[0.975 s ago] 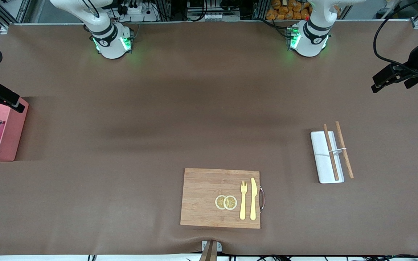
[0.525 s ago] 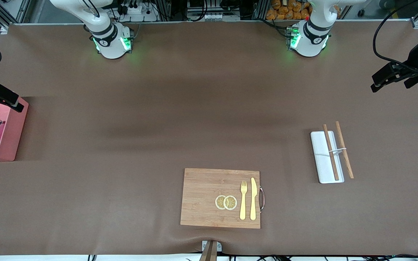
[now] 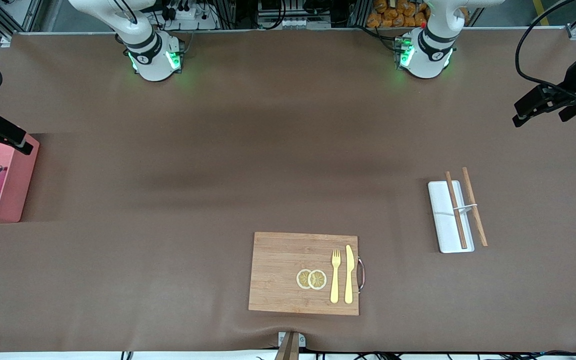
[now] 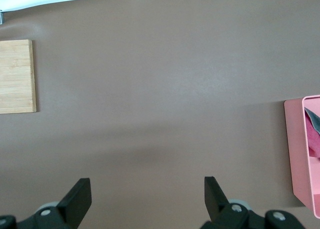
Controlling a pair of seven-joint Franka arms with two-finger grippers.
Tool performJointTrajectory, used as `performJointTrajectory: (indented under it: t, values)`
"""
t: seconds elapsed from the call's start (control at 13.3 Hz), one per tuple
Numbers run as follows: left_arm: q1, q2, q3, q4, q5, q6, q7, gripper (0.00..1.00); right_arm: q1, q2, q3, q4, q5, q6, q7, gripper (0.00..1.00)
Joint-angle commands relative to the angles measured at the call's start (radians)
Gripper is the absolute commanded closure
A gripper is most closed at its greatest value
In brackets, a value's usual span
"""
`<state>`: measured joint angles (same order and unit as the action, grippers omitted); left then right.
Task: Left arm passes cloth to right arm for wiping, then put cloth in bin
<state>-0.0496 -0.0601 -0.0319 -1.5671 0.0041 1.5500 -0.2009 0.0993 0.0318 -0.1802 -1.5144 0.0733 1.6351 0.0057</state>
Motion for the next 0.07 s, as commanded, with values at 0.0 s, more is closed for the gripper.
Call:
performJointTrajectory:
  t: [0.0]
  values:
    - [0.000, 0.008, -0.002, 0.022, 0.013, -0.007, 0.000, 0.00, -0.029, -0.009, 0.004, -0.012, -0.013, -0.001, -0.038, 0.00]
